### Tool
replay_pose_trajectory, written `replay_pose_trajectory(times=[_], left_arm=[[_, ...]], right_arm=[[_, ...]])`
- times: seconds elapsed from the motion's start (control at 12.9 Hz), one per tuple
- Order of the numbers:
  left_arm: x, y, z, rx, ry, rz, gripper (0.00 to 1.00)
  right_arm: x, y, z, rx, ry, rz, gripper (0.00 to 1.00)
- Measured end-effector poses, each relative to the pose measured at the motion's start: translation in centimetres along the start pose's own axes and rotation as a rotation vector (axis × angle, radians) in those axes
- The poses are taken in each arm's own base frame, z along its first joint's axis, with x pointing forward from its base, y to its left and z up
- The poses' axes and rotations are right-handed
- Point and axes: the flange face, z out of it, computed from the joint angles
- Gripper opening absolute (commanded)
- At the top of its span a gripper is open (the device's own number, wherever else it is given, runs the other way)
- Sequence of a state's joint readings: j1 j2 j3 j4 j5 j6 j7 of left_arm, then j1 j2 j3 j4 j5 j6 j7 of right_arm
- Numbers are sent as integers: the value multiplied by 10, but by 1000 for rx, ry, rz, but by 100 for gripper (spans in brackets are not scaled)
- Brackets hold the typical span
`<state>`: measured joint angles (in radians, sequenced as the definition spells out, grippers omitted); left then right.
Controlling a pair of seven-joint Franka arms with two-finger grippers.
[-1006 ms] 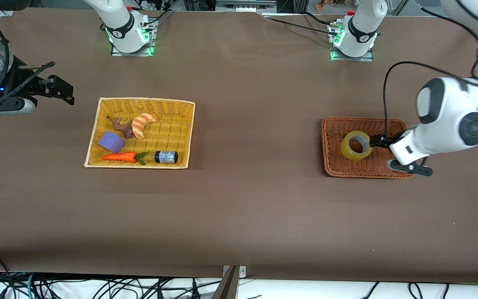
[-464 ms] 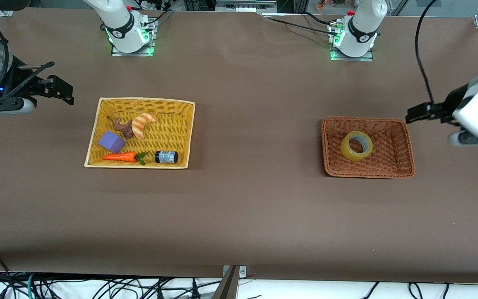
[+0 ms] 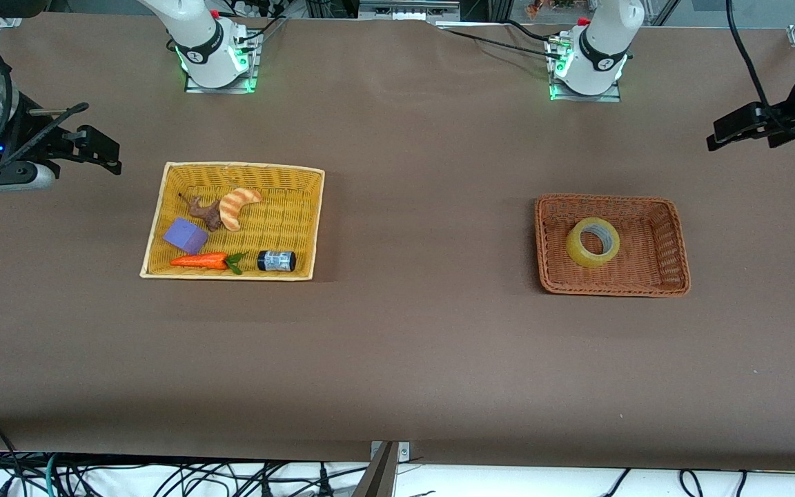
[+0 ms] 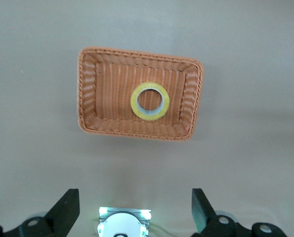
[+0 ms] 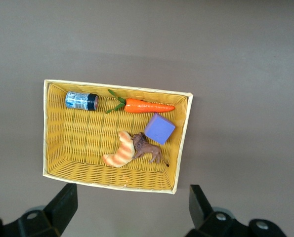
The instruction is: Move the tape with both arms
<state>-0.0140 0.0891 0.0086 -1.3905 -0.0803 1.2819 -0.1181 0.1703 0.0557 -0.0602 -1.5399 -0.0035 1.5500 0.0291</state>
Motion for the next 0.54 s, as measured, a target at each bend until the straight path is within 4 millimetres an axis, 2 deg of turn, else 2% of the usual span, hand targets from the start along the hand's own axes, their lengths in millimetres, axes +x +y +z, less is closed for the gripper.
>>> replay_pose_trajectory(times=[0.23,0.54], left_arm=[[8,-3,12,-6,-24,-6,100],[10,-7,12,-8,-24,-15,100]], right_arm=[[0,1,0,0,0,2,100],[0,1,0,0,0,2,100]])
